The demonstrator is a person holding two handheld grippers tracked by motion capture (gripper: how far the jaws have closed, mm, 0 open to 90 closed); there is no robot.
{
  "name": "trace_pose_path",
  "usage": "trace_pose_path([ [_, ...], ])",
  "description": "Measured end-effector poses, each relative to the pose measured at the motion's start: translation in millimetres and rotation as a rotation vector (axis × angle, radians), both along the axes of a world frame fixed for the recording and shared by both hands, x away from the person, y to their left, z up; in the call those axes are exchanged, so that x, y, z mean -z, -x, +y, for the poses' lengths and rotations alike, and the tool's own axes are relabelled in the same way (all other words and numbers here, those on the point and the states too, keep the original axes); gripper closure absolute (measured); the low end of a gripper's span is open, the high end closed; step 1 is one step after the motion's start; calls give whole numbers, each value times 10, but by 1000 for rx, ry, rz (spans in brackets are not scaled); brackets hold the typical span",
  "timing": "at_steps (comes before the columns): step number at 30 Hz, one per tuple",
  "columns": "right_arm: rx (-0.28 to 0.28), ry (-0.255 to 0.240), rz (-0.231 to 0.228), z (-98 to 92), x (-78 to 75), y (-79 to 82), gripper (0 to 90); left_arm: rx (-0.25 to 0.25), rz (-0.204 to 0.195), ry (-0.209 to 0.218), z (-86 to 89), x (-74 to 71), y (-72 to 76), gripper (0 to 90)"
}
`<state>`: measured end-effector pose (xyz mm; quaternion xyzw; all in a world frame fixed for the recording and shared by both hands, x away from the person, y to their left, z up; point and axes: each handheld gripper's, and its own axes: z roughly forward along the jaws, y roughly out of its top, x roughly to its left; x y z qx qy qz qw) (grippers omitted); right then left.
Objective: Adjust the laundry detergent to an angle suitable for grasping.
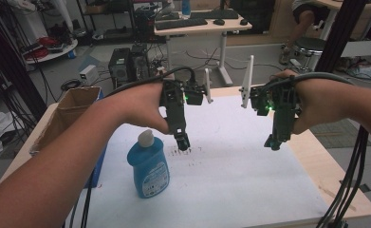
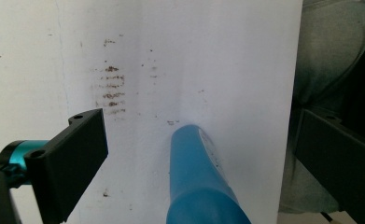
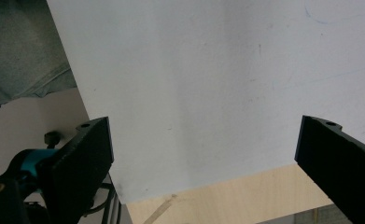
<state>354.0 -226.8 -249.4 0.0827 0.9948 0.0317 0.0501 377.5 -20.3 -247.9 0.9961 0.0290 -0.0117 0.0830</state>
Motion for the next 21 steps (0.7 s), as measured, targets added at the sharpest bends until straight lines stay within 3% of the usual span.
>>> trace_pose_path([
  [16, 6, -21, -12, -24, -27, -5, 34, 1, 2, -18, -27, 0, 20, 32],
  [21, 7, -2, -13, -18, -13, 0, 34, 3, 4, -15, -17, -2, 20, 31],
])
